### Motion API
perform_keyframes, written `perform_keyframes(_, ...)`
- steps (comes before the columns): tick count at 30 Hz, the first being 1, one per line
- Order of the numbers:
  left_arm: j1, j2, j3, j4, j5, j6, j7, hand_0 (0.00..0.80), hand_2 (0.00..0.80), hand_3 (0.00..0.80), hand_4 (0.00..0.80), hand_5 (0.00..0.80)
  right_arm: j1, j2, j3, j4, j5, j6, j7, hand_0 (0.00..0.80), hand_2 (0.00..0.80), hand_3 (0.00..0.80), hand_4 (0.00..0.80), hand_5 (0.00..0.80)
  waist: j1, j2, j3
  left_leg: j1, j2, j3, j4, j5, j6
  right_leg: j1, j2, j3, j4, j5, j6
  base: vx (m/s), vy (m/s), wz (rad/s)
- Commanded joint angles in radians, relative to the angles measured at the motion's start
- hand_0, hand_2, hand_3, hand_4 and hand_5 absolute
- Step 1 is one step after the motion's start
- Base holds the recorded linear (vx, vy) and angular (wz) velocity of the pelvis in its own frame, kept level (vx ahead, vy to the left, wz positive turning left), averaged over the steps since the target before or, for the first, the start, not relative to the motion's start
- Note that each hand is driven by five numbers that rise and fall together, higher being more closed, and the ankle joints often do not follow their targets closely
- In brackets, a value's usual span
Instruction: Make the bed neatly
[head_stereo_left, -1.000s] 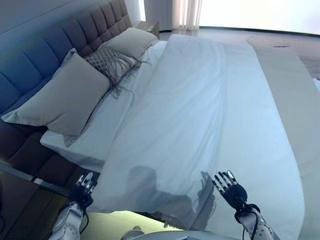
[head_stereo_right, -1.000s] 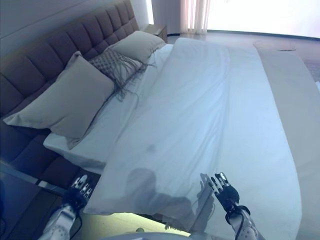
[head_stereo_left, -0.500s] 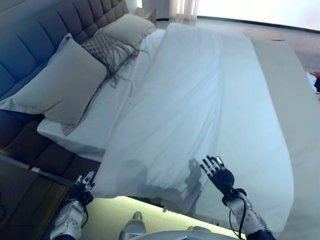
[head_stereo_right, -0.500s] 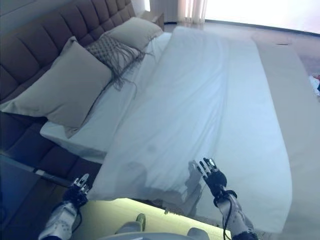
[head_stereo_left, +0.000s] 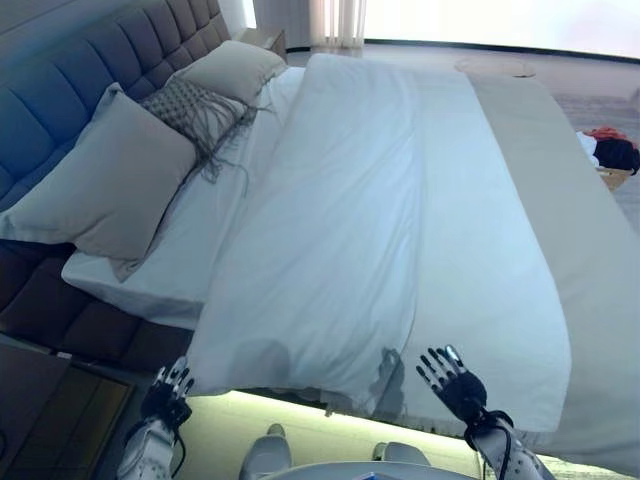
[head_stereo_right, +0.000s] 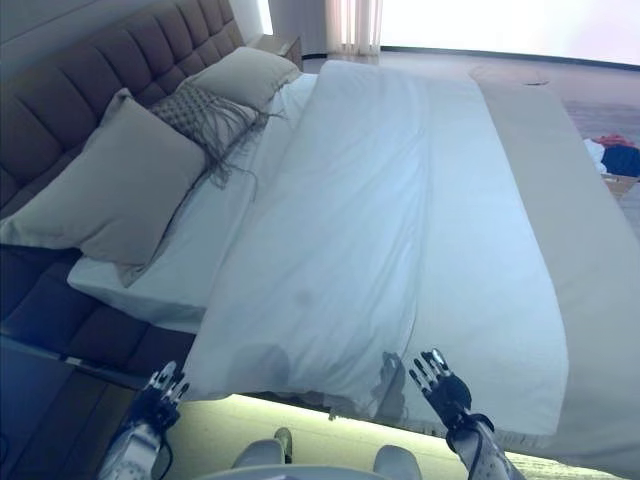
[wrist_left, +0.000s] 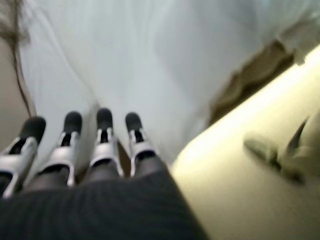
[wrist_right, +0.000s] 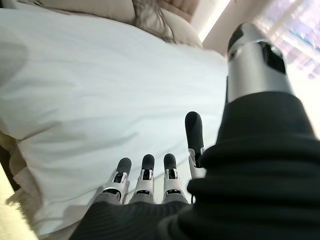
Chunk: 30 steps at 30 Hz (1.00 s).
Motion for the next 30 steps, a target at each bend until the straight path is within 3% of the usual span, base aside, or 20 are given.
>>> perform_keyframes(1,-0.031,0.017,-0.005,-0.051,-0.029,-0.047,-0.04,0.0,0.0,0.0,0.0,0.0,-0.028,0.007,-0.019,-0.063,0.036,-0.02,0.029,0.0,0.0,0.0,0.0,0.0,-0.038,0.016,0.007,0.047,0.115,-0.046,-0.196,0.27,-0.074,0.044,-0.035,0.019,0.087,-0.049,-0.022,0.056,0.493,0.18)
perform_keyframes(5,-0.029,0.022,-0.024,-0.065,-0.03,-0.029,-0.069,0.0,0.0,0.0,0.0,0.0,-0.037,0.001,-0.049,-0.063,0.053,-0.018,0.049,0.0,0.0,0.0,0.0,0.0,-0.051,0.022,0.012,0.077,0.115,-0.049,-0.18,0.217,-0.089,0.055,-0.123,0.056,0.087,-0.025,0.03,0.111,0.494,0.25)
perform_keyframes(7,-0.031,0.035,-0.03,-0.062,-0.03,0.003,-0.095,0.0,0.0,0.0,0.0,0.0,-0.038,0.008,-0.061,-0.06,0.059,0.0,0.05,0.0,0.0,0.0,0.0,0.0,-0.056,0.011,0.006,0.089,0.077,-0.037,-0.145,0.142,-0.077,0.077,-0.171,0.07,0.036,0.037,0.064,0.172,0.444,0.15)
perform_keyframes(10,-0.021,0.06,-0.034,-0.096,-0.078,0.06,-0.191,0.0,0.0,0.0,0.0,0.0,-0.03,0.018,-0.056,-0.082,0.035,0.017,0.083,0.0,0.0,0.0,0.0,0.0,-0.06,-0.005,0.006,0.11,0.019,-0.027,-0.118,0.068,-0.049,0.063,-0.211,0.112,-0.013,0.165,0.09,0.11,0.283,-0.17)
perform_keyframes(12,-0.001,0.088,-0.032,-0.126,-0.123,0.087,-0.273,0.0,0.0,0.0,0.0,0.0,-0.038,0.017,-0.052,-0.09,0.04,0.042,0.119,0.0,0.0,0.0,0.0,0.0,-0.059,-0.009,0.009,0.139,0.017,0.001,-0.14,0.057,-0.04,0.043,-0.19,0.118,-0.036,0.196,0.101,0.064,0.152,-0.33)
perform_keyframes(14,0.016,0.112,-0.052,-0.166,-0.188,0.094,-0.325,0.0,0.0,0.0,0.0,0.0,-0.038,0.005,-0.036,-0.115,0.048,0.06,0.133,0.0,0.0,0.0,0.0,0.0,-0.061,-0.019,0.011,0.135,0.012,0.012,-0.145,0.042,-0.041,0.031,-0.135,0.115,-0.13,0.188,0.106,0.002,0.024,-0.59)
perform_keyframes(16,-0.003,0.124,-0.077,-0.18,-0.267,0.108,-0.375,0.0,0.0,0.0,0.0,0.0,-0.05,0.009,-0.013,-0.114,0.04,0.043,0.134,0.0,0.0,0.0,0.0,0.0,-0.062,-0.024,0.016,0.105,0.014,-0.004,-0.147,0.04,-0.04,0.014,-0.119,0.163,-0.166,0.203,0.114,-0.065,-0.03,-0.48)
perform_keyframes(18,-0.044,0.115,-0.076,-0.196,-0.324,0.126,-0.394,0.0,0.0,0.0,0.0,0.0,-0.076,0.011,0.017,-0.101,0.033,0.034,0.128,0.0,0.0,0.0,0.0,0.0,-0.053,-0.025,0.022,0.103,0.038,0.036,-0.193,0.064,-0.05,0.008,-0.117,0.114,-0.199,0.224,0.124,-0.072,-0.036,0.07)
perform_keyframes(20,-0.085,0.1,-0.085,-0.195,-0.358,0.146,-0.428,0.0,0.0,0.0,0.0,0.0,-0.082,0.009,0.023,-0.106,0.038,0.031,0.111,0.0,0.0,0.0,0.0,0.0,-0.055,-0.026,0.022,0.084,0.047,0.035,-0.204,0.075,-0.059,0.004,-0.111,0.116,-0.231,0.236,0.126,-0.068,-0.064,0.19)
perform_keyframes(23,-0.161,0.067,-0.165,-0.2,-0.39,0.175,-0.482,0.0,0.0,0.0,0.0,0.0,-0.103,0.014,0.051,-0.114,0.07,-0.03,0.098,0.0,0.0,0.0,0.0,0.0,-0.053,-0.028,0.051,0.013,0.052,0.053,-0.179,0.1,-0.083,-0.007,-0.112,0.078,-0.227,0.241,0.133,-0.127,-0.103,0.33)
perform_keyframes(25,-0.216,0.034,-0.224,-0.192,-0.396,0.179,-0.497,0.0,0.0,0.0,0.0,0.0,-0.173,0.017,0.074,-0.095,0.09,-0.065,0.077,0.0,0.0,0.0,0.0,0.0,-0.043,-0.029,0.081,-0.021,0.047,0.008,-0.179,0.107,-0.086,-0.026,-0.109,0.067,-0.222,0.242,0.127,-0.179,-0.064,0.57)
perform_keyframes(28,-0.213,-0.002,-0.258,-0.199,-0.423,0.174,-0.514,0.0,0.0,0.0,0.0,0.0,-0.274,0.003,0.083,-0.08,0.087,-0.046,0.054,0.0,0.0,0.0,0.0,0.0,-0.03,-0.033,0.124,-0.05,0.037,-0.067,-0.151,0.087,-0.081,-0.069,-0.096,0.113,-0.211,0.248,0.117,-0.074,0.039,0.11)
perform_keyframes(30,-0.219,0.008,-0.257,-0.188,-0.472,0.178,-0.534,0.0,0.0,0.0,0.0,0.0,-0.302,-0.01,0.099,-0.075,0.076,-0.048,0.073,0.0,0.0,0.0,0.0,0.0,-0.029,-0.041,0.149,-0.074,0.039,-0.079,-0.139,0.084,-0.076,-0.103,-0.091,0.134,-0.195,0.251,0.118,-0.06,0.057,-0.28)
